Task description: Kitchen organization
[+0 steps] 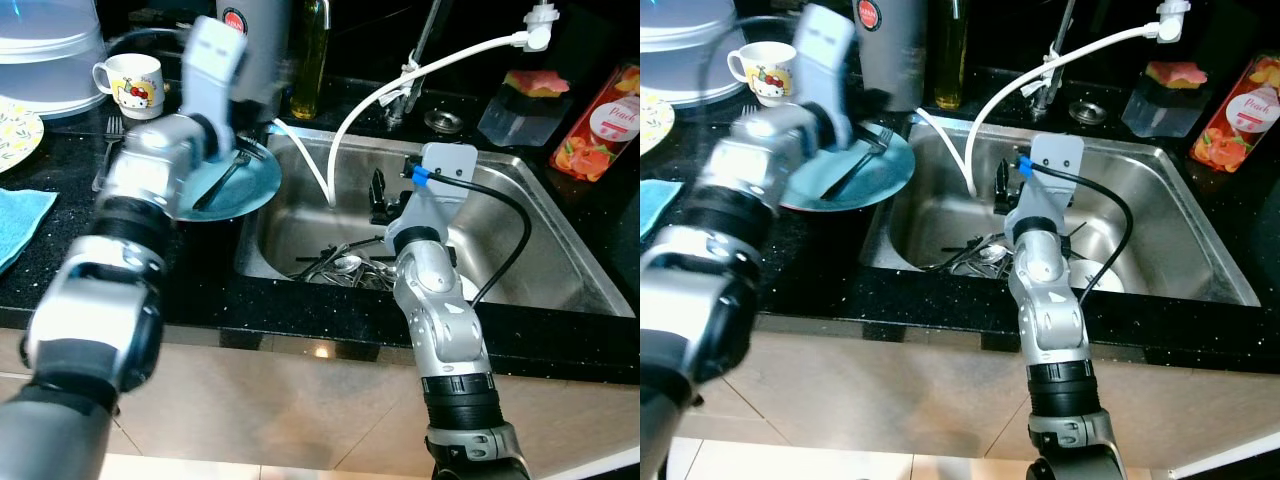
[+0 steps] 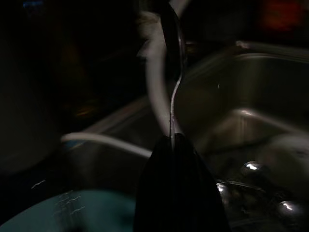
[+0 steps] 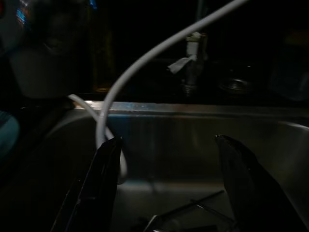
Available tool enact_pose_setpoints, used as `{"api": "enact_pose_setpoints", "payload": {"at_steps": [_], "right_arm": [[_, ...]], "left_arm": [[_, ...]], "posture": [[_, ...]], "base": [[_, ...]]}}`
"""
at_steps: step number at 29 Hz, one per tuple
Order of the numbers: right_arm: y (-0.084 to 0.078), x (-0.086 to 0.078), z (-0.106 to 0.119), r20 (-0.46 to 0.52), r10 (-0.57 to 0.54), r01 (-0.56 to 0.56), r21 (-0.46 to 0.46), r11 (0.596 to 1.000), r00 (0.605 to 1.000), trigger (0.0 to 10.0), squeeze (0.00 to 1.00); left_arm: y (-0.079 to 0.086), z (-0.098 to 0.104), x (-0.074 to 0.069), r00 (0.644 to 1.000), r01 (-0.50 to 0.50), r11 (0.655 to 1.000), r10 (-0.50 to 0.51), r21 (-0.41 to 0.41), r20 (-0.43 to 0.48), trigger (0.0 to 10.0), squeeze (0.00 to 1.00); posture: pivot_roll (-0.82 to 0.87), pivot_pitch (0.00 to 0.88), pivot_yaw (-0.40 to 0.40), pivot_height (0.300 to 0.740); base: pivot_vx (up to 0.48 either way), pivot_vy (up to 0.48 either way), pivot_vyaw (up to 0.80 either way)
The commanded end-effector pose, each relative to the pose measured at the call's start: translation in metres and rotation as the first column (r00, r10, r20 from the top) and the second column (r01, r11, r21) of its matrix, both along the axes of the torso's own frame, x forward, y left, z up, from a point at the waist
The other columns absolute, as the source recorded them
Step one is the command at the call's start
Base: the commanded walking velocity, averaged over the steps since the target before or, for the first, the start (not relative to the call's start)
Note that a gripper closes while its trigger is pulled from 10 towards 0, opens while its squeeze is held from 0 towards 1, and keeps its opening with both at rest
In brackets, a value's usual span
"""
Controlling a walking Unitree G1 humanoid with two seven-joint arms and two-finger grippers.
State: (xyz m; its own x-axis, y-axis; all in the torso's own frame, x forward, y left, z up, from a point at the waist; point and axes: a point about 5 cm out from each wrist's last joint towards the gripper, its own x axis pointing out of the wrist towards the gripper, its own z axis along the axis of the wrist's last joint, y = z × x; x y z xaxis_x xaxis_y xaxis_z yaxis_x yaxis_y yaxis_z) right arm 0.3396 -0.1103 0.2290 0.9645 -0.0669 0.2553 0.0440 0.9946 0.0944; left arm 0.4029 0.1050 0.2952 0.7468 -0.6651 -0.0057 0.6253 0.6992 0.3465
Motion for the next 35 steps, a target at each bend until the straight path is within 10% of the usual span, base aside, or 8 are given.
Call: {"api": "enact_pose_setpoints", "payload": {"at_steps": [1, 7, 11, 20, 21, 22, 23, 35], "right_arm": [[-0.003, -0.002, 0.003, 0.014, -0.015, 0.015, 0.010, 1.000, 1.000, 10.0, 0.00], [-0.003, -0.004, 0.000, 0.009, -0.021, 0.020, 0.013, 1.000, 1.000, 10.0, 0.00], [-0.003, -0.004, 0.000, 0.009, -0.019, 0.019, 0.013, 1.000, 1.000, 10.0, 0.00], [-0.001, -0.004, 0.001, 0.010, -0.013, 0.013, 0.014, 1.000, 1.000, 10.0, 0.00], [-0.001, -0.004, 0.001, 0.010, -0.012, 0.012, 0.014, 1.000, 1.000, 10.0, 0.00], [-0.001, -0.004, 0.001, 0.010, -0.011, 0.011, 0.014, 1.000, 1.000, 10.0, 0.00], [-0.001, -0.004, 0.001, 0.009, -0.010, 0.010, 0.014, 1.000, 1.000, 10.0, 0.00], [-0.007, -0.002, 0.005, 0.019, -0.025, 0.025, 0.009, 1.000, 1.000, 10.0, 0.00]], "left_arm": [[-0.013, -0.004, -0.005, 0.998, 0.064, 0.997, -0.065, 0.050, 0.000, 10.0, 0.00], [-0.025, -0.023, -0.013, 0.990, 0.136, 0.979, -0.131, 0.150, -0.045, 10.0, 0.00], [-0.028, -0.031, -0.020, 0.984, 0.173, 0.966, -0.162, 0.193, -0.071, 10.0, 1.00], [-0.025, -0.028, -0.020, 0.988, 0.152, 0.971, -0.142, 0.184, -0.068, 10.0, 1.00], [-0.023, -0.026, -0.018, 0.991, 0.124, 0.978, -0.113, 0.170, -0.072, 10.0, 0.55], [-0.022, -0.025, -0.016, 0.993, 0.104, 0.981, -0.093, 0.161, -0.076, 10.0, 0.55], [-0.020, -0.024, -0.015, 0.994, 0.085, 0.985, -0.073, 0.152, -0.084, 10.0, 0.00], [0.041, -0.022, 0.017, 0.875, -0.454, 0.883, 0.467, 0.121, -0.127, 10.0, 0.00]], "posture": [[0.21, 0.058, -0.050, 0.740], [0.21, 0.062, -0.040, 0.740], [0.21, 0.062, -0.043, 0.740], [0.22, 0.064, -0.046, 0.740], [0.22, 0.065, -0.051, 0.740], [0.22, 0.065, -0.051, 0.740], [0.22, 0.065, -0.051, 0.740], [0.22, 0.065, -0.056, 0.740]], "base": [[0.000, 0.000, 0.00], [0.000, 0.000, 0.00], [0.000, 0.000, 0.00], [0.000, 0.000, 0.00], [0.000, 0.000, 0.00], [0.000, 0.000, 0.00], [0.000, 0.000, 0.00], [0.000, 0.000, 0.00]]}}
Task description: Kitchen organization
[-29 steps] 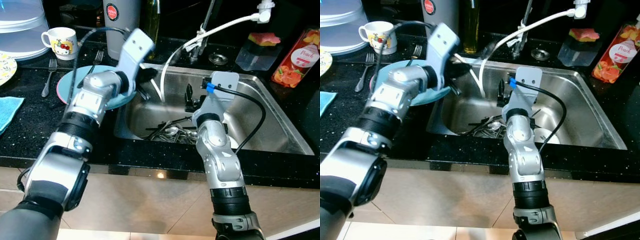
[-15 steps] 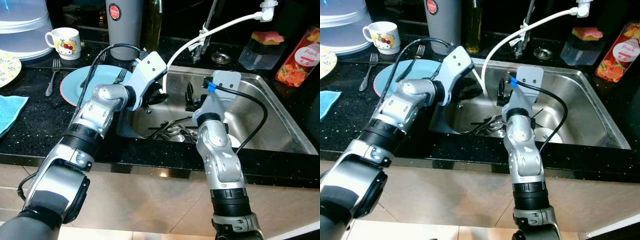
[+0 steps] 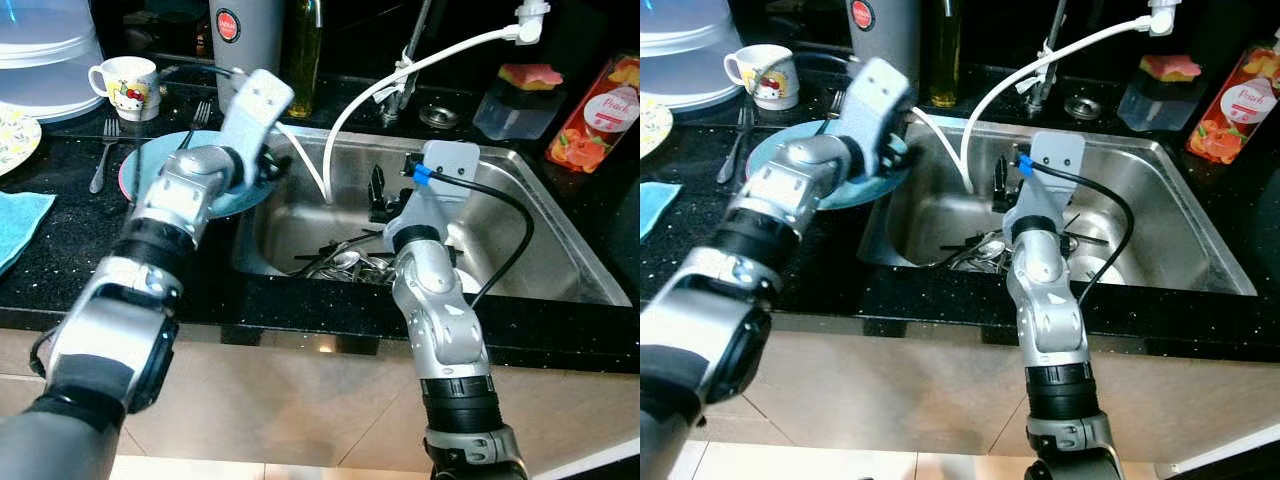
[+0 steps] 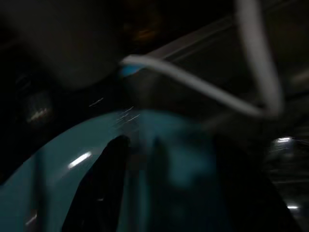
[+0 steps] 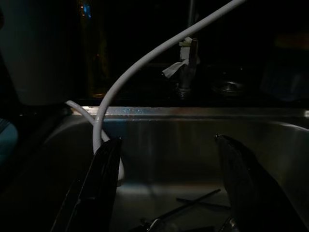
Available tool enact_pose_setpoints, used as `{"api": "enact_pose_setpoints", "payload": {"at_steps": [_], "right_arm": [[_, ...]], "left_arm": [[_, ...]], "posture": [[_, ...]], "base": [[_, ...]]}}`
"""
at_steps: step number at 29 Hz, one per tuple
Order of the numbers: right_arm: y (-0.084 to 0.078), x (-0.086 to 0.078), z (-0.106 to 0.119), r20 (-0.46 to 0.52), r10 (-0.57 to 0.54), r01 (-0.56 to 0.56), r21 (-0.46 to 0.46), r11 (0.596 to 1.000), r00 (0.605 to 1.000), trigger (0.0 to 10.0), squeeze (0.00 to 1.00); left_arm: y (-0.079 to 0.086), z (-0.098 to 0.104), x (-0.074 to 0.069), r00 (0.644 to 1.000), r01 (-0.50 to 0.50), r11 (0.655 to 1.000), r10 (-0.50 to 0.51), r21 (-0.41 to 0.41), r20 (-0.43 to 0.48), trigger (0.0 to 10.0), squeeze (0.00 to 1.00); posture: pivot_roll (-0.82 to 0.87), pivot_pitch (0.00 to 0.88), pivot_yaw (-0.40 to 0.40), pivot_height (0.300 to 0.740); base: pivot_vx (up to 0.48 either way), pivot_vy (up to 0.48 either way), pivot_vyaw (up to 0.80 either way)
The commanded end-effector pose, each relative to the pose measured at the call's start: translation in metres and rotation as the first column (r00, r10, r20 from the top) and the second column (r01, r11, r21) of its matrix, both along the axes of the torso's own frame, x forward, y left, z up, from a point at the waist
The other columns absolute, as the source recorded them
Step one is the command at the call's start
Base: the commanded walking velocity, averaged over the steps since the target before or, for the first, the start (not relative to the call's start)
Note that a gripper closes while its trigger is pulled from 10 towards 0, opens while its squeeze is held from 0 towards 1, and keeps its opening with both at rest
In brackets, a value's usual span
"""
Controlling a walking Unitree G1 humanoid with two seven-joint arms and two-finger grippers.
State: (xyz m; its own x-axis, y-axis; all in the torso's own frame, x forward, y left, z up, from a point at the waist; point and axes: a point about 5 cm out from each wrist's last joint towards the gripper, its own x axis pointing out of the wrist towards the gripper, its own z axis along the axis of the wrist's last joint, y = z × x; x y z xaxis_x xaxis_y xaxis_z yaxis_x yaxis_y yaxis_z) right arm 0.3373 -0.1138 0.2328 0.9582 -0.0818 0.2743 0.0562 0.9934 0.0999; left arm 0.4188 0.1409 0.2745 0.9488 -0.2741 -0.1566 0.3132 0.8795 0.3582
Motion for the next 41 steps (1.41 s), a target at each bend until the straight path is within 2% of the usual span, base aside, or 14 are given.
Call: {"api": "enact_pose_setpoints", "payload": {"at_steps": [1, 7, 8, 9, 10, 14, 15, 20, 23, 24, 25, 26, 31, 41], "right_arm": [[-0.003, 0.001, 0.001, -0.001, -0.011, 0.011, 0.004, 1.000, 1.000, 10.0, 0.00], [-0.003, 0.001, 0.001, 0.000, -0.011, 0.011, 0.003, 1.000, 1.000, 10.0, 0.00], [-0.003, 0.001, 0.001, 0.000, -0.009, 0.009, 0.003, 1.000, 1.000, 10.0, 0.00], [-0.002, 0.001, 0.001, 0.001, -0.008, 0.008, 0.003, 1.000, 1.000, 10.0, 0.00], [-0.002, 0.001, 0.001, 0.001, -0.006, 0.006, 0.004, 1.000, 1.000, 10.0, 0.00], [-0.001, 0.001, 0.001, 0.002, -0.003, 0.003, 0.004, 1.000, 1.000, 10.0, 0.00], [-0.001, 0.001, 0.001, 0.002, -0.002, 0.002, 0.004, 1.000, 1.000, 10.0, 0.00], [-0.001, 0.001, 0.001, 0.003, 0.001, -0.001, 0.004, 1.000, 1.000, 10.0, 0.00], [0.000, 0.001, 0.001, 0.004, 0.003, -0.003, 0.004, 1.000, 1.000, 10.0, 0.00], [0.001, 0.002, 0.001, 0.004, 0.005, -0.005, 0.004, 1.000, 1.000, 10.0, 0.00], [0.001, 0.002, 0.001, 0.005, 0.006, -0.006, 0.004, 1.000, 1.000, 10.0, 0.00], [0.001, 0.002, 0.002, 0.006, 0.007, -0.007, 0.004, 1.000, 1.000, 10.0, 0.00], [0.001, 0.002, 0.001, 0.003, 0.004, -0.004, 0.005, 1.000, 1.000, 10.0, 0.00], [0.001, 0.001, 0.000, -0.002, 0.001, -0.001, 0.008, 1.000, 1.000, 10.0, 0.00]], "left_arm": [[0.005, -0.001, 0.001, 0.999, -0.039, 0.999, 0.038, -0.003, -0.027, 10.0, 0.00], [0.021, -0.011, 0.002, 0.982, -0.137, 0.985, 0.121, -0.107, -0.143, 10.0, 0.00], [0.024, -0.014, 0.002, 0.977, -0.157, 0.980, 0.135, -0.125, -0.166, 10.0, 0.68], [0.026, -0.015, 0.002, 0.973, -0.173, 0.976, 0.148, -0.136, -0.180, 10.0, 0.68], [0.028, -0.016, 0.002, 0.969, -0.189, 0.972, 0.161, -0.143, -0.189, 10.0, 1.00], [0.032, -0.018, 0.003, 0.957, -0.224, 0.954, 0.178, -0.197, -0.228, 10.0, 1.00], [0.031, -0.019, 0.003, 0.954, -0.222, 0.947, 0.162, -0.232, -0.251, 10.0, 0.00], [0.029, -0.018, 0.002, 0.946, -0.218, 0.921, 0.118, -0.322, -0.302, 10.0, 0.00], [0.028, -0.018, 0.001, 0.944, -0.203, 0.924, 0.097, -0.325, -0.314, 4.9, 0.00], [0.029, -0.022, 0.001, 0.941, -0.204, 0.935, 0.106, -0.291, -0.322, 0.0, 0.00], [0.030, -0.025, 0.001, 0.937, -0.209, 0.943, 0.116, -0.258, -0.331, 0.0, 0.00], [0.031, -0.031, 0.000, 0.934, -0.204, 0.965, 0.142, -0.164, -0.327, 0.0, 0.00], [0.035, -0.035, 0.001, 0.942, -0.202, 0.979, 0.196, 0.008, -0.273, 0.0, 0.00], [0.033, -0.029, 0.002, 0.951, -0.194, 0.981, 0.184, -0.017, -0.250, 0.0, 0.00]], "posture": [[0.22, 0.065, -0.056, 0.740], [0.22, 0.061, -0.056, 0.740], [0.22, 0.059, -0.055, 0.740], [0.22, 0.059, -0.055, 0.740], [0.22, 0.057, -0.054, 0.740], [0.22, 0.053, -0.054, 0.740], [0.22, 0.052, -0.054, 0.740], [0.22, 0.048, -0.055, 0.740], [0.23, 0.045, -0.057, 0.740], [0.23, 0.045, -0.057, 0.740], [0.23, 0.045, -0.057, 0.740], [0.23, 0.045, -0.057, 0.740], [0.23, 0.050, -0.053, 0.740], [0.23, 0.057, -0.052, 0.740]], "base": [[0.000, 0.000, 0.00], [0.000, 0.000, 0.00], [0.000, 0.000, 0.00], [0.000, 0.000, 0.00], [0.000, 0.000, 0.00], [0.000, 0.000, 0.00], [0.000, 0.000, 0.00], [0.000, 0.000, 0.00], [0.000, 0.000, 0.00], [0.000, 0.000, 0.00], [0.000, 0.000, 0.00], [0.000, 0.000, 0.00], [0.000, 0.000, 0.00], [0.000, 0.000, 0.00]]}}
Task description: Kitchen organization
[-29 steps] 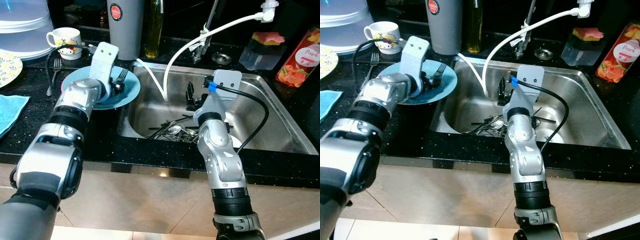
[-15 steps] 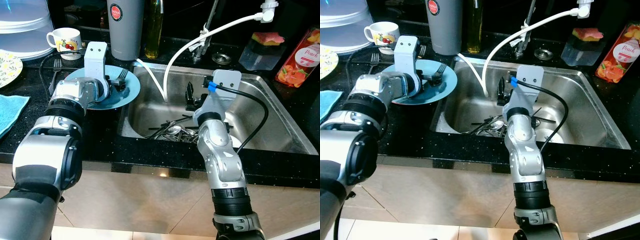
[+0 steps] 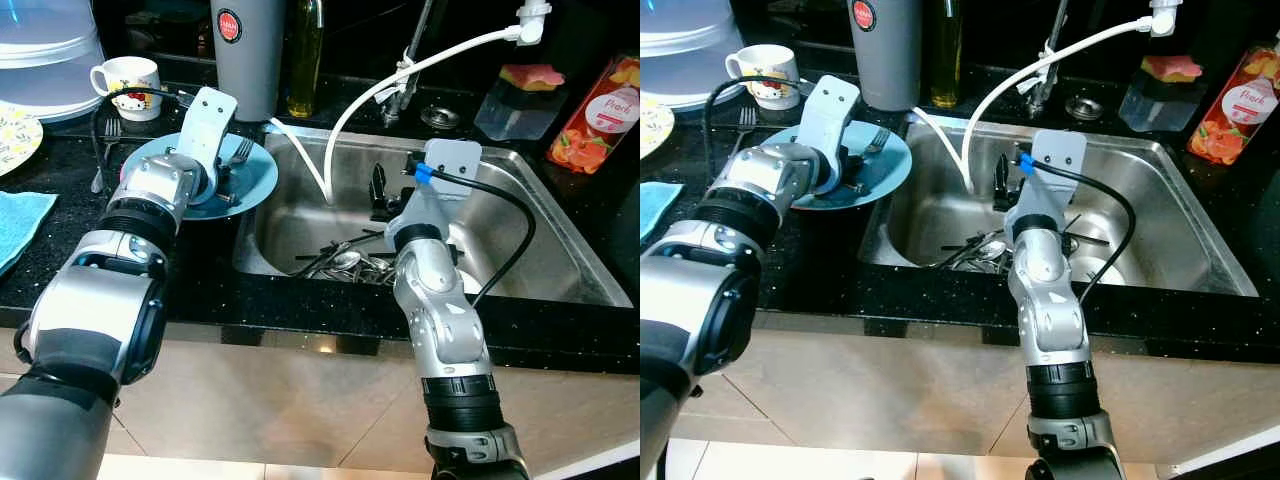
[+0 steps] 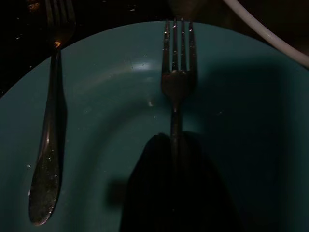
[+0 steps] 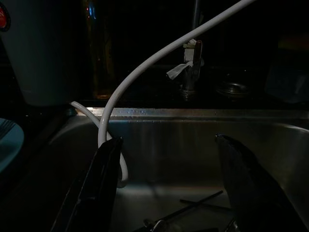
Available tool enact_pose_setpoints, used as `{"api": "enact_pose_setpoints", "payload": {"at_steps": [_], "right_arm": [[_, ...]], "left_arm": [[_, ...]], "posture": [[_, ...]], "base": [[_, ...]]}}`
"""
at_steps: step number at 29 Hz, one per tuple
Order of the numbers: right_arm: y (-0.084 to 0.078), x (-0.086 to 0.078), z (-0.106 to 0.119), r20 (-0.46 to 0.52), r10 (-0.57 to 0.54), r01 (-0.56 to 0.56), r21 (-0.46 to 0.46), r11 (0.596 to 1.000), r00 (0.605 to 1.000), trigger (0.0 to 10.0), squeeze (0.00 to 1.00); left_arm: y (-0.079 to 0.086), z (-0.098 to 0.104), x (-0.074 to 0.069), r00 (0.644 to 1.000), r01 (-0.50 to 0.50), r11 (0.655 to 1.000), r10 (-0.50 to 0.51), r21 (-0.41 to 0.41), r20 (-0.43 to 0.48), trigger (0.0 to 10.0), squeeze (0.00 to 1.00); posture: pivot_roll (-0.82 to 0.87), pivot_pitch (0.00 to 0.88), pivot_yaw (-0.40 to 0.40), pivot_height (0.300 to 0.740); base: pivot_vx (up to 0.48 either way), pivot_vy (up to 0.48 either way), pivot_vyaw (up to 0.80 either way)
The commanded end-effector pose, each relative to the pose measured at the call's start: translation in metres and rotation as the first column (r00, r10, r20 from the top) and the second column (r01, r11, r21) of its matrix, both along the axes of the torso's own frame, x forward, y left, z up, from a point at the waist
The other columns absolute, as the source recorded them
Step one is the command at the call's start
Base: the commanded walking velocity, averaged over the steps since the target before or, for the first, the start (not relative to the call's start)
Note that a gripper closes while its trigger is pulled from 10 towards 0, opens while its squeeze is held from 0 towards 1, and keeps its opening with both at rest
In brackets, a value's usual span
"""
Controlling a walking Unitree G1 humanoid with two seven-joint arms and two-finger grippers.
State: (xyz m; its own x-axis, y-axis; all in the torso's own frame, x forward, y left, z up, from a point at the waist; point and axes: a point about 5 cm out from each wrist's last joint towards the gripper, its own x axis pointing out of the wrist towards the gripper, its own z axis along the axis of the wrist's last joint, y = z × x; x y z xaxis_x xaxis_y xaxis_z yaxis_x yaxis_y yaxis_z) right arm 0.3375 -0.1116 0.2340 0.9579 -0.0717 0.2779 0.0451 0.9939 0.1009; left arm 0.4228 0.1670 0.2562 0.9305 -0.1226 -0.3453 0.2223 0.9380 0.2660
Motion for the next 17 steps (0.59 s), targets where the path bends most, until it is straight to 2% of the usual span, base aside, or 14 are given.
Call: {"api": "enact_pose_setpoints", "payload": {"at_steps": [1, 5, 9, 10, 11, 12, 14, 17], "right_arm": [[-0.002, 0.001, -0.001, -0.006, -0.010, 0.010, 0.007, 1.000, 1.000, 10.0, 0.00], [-0.002, 0.001, -0.001, -0.007, -0.010, 0.010, 0.007, 1.000, 1.000, 10.0, 0.00], [-0.002, 0.001, -0.002, -0.008, -0.010, 0.010, 0.008, 1.000, 1.000, 10.0, 0.00], [-0.002, 0.001, -0.002, -0.008, -0.010, 0.010, 0.008, 1.000, 1.000, 10.0, 0.00], [-0.002, 0.001, -0.002, -0.008, -0.010, 0.010, 0.008, 1.000, 1.000, 10.0, 0.00], [-0.002, 0.001, -0.002, -0.008, -0.010, 0.010, 0.008, 1.000, 1.000, 10.0, 0.00], [-0.002, 0.001, -0.002, -0.008, -0.010, 0.010, 0.008, 1.000, 1.000, 10.0, 0.00], [-0.002, 0.001, -0.002, -0.008, -0.010, 0.010, 0.009, 1.000, 1.000, 10.0, 0.00]], "left_arm": [[0.007, -0.011, -0.002, 0.999, -0.021, 1.000, 0.021, -0.004, -0.043, 0.0, 0.00], [0.006, -0.008, -0.001, 0.999, -0.016, 1.000, 0.015, -0.013, -0.032, 0.0, 0.00], [0.002, 0.002, 0.001, 0.999, 0.004, 0.999, -0.003, -0.046, 0.033, 0.0, 0.00], [0.001, 0.011, 0.002, 0.995, 0.010, 0.999, -0.007, -0.034, 0.098, 3.3, 0.00], [-0.002, 0.021, 0.004, 0.985, 0.021, 1.000, -0.018, -0.018, 0.170, 5.8, 0.00], [-0.005, 0.030, 0.004, 0.974, 0.040, 0.999, -0.036, -0.013, 0.226, 10.0, 0.00], [-0.012, 0.041, 0.004, 0.952, 0.087, 0.996, -0.079, -0.016, 0.296, 10.0, 0.00], [-0.028, 0.055, 0.000, 0.914, 0.219, 0.973, -0.179, -0.071, 0.363, 10.0, 0.00]], "posture": [[0.23, 0.057, -0.052, 0.740], [0.22, 0.059, -0.052, 0.740], [0.22, 0.060, -0.053, 0.740], [0.22, 0.060, -0.053, 0.740], [0.22, 0.060, -0.053, 0.740], [0.22, 0.060, -0.053, 0.740], [0.22, 0.060, -0.053, 0.740], [0.22, 0.062, -0.053, 0.740]], "base": [[0.000, 0.000, 0.00], [0.000, 0.000, 0.00], [0.000, 0.000, 0.00], [0.000, 0.000, 0.00], [0.000, 0.000, 0.00], [0.000, 0.000, 0.00], [0.000, 0.000, 0.00], [0.000, 0.000, 0.00]]}}
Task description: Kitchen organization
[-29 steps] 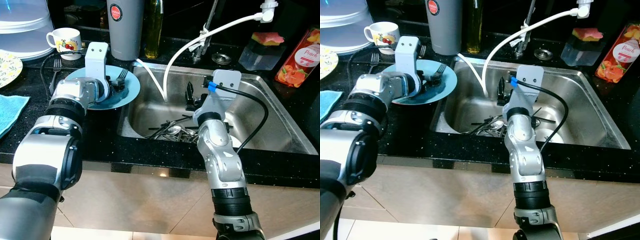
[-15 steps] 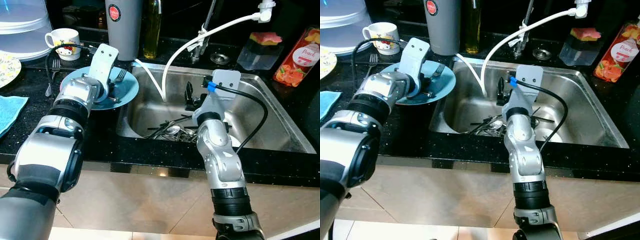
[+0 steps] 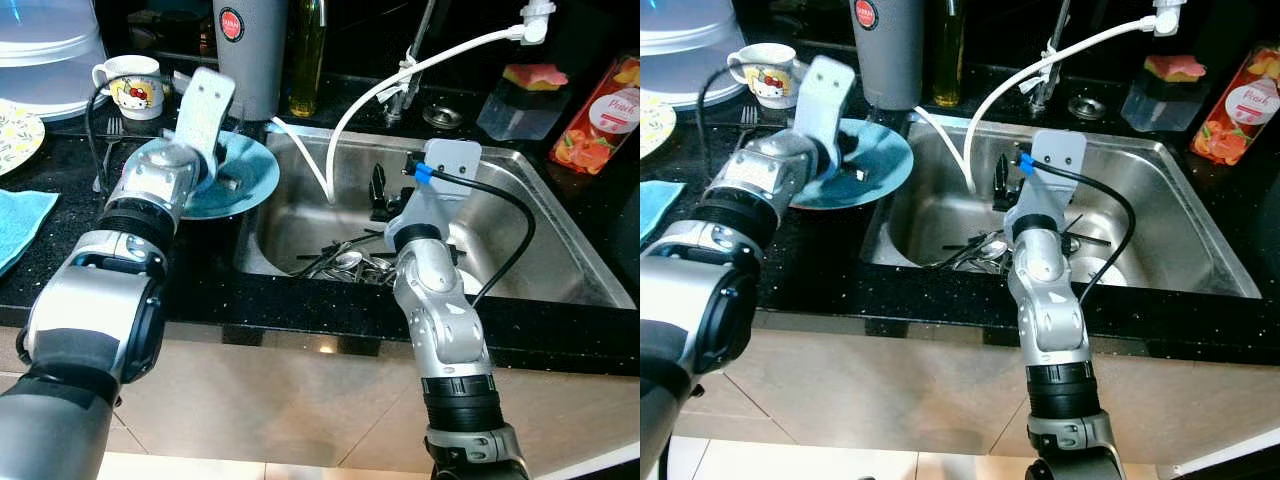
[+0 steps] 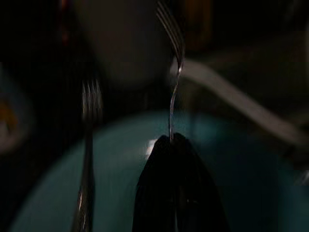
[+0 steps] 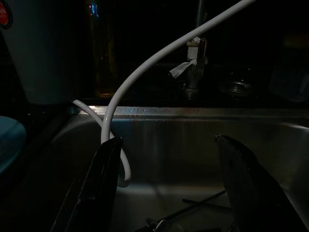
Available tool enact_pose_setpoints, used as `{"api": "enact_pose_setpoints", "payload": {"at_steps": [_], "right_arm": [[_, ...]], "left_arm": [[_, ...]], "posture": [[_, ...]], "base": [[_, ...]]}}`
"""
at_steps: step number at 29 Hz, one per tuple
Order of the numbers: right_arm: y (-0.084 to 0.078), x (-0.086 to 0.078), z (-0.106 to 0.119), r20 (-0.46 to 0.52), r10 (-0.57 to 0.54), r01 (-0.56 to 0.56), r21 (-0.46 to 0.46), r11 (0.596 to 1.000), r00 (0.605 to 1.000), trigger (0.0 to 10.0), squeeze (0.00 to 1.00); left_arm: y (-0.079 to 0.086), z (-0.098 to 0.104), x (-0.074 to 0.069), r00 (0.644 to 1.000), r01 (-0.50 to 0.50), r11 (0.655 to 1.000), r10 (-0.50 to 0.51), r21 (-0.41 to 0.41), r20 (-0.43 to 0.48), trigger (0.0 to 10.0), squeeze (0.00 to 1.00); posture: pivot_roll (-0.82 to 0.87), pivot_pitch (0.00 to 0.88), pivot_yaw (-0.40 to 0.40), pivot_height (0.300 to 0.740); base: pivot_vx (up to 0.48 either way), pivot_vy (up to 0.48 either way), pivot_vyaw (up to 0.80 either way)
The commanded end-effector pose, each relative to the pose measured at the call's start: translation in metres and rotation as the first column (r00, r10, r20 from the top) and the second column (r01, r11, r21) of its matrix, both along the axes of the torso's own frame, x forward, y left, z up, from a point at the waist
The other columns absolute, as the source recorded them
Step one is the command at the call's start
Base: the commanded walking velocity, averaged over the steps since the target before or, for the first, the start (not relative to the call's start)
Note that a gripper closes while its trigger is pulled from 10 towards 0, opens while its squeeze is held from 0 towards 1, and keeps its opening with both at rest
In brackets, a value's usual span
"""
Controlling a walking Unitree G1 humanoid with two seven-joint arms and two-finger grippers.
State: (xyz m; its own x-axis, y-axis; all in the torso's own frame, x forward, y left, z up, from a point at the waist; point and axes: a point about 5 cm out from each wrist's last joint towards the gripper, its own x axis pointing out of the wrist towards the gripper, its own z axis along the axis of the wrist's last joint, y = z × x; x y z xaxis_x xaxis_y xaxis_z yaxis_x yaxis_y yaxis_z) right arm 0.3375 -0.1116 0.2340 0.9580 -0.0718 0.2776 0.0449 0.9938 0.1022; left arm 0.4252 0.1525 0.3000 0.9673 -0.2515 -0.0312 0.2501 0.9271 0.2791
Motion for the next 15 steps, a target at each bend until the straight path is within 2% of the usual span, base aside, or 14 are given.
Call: {"api": "enact_pose_setpoints", "payload": {"at_steps": [1, 4, 5, 6, 11, 12, 14, 15], "right_arm": [[-0.002, 0.001, -0.002, -0.007, -0.010, 0.010, 0.008, 1.000, 1.000, 10.0, 0.00], [-0.002, 0.001, -0.001, -0.004, -0.010, 0.010, 0.010, 1.000, 1.000, 10.0, 0.00], [-0.002, 0.001, 0.000, 0.005, -0.008, 0.008, 0.015, 1.000, 1.000, 10.0, 0.00], [-0.002, 0.001, 0.000, 0.005, -0.008, 0.008, 0.015, 1.000, 1.000, 10.0, 0.00], [-0.001, 0.000, 0.004, 0.025, -0.006, 0.005, 0.028, 1.000, 1.000, 10.0, 0.00], [0.000, 0.000, 0.004, 0.027, -0.006, 0.005, 0.031, 1.000, 1.000, 10.0, 0.00], [0.000, 0.000, 0.005, 0.027, -0.006, 0.005, 0.033, 0.999, 1.000, 10.0, 0.00], [0.002, 0.000, 0.006, 0.030, -0.005, 0.004, 0.038, 0.999, 1.000, 10.0, 0.00]], "left_arm": [[-0.021, 0.013, -0.004, 0.986, 0.160, 0.986, -0.157, -0.056, 0.052, 10.0, 0.00], [-0.036, 0.013, -0.010, 0.956, 0.291, 0.955, -0.288, -0.057, 0.056, 10.0, 0.00], [-0.046, 0.006, -0.015, 0.929, 0.371, 0.929, -0.370, -0.012, 0.030, 10.0, 0.00], [-0.046, 0.006, -0.015, 0.929, 0.371, 0.929, -0.370, -0.012, 0.030, 10.0, 0.00], [-0.061, -0.007, -0.025, 0.865, 0.501, 0.862, -0.502, 0.072, 0.000, 10.0, 0.00], [-0.063, -0.011, -0.027, 0.856, 0.516, 0.851, -0.517, 0.092, -0.011, 10.0, 0.06], [-0.064, -0.013, -0.028, 0.851, 0.524, 0.845, -0.525, 0.105, -0.018, 10.0, 0.06], [-0.064, -0.016, -0.030, 0.839, 0.544, 0.831, -0.544, 0.116, -0.037, 10.0, 0.57]], "posture": [[0.22, 0.062, -0.053, 0.740], [0.22, 0.063, -0.054, 0.740], [0.22, 0.066, -0.053, 0.740], [0.22, 0.066, -0.053, 0.740], [0.23, 0.074, -0.047, 0.740], [0.23, 0.080, -0.043, 0.740], [0.23, 0.080, -0.043, 0.740], [0.24, 0.092, -0.037, 0.740]], "base": [[0.000, 0.000, 0.00], [0.000, 0.000, 0.00], [0.000, 0.000, 0.00], [0.000, 0.000, 0.00], [0.000, 0.000, 0.00], [0.000, 0.000, 0.00], [0.000, 0.000, 0.00], [0.000, 0.000, 0.00]]}}
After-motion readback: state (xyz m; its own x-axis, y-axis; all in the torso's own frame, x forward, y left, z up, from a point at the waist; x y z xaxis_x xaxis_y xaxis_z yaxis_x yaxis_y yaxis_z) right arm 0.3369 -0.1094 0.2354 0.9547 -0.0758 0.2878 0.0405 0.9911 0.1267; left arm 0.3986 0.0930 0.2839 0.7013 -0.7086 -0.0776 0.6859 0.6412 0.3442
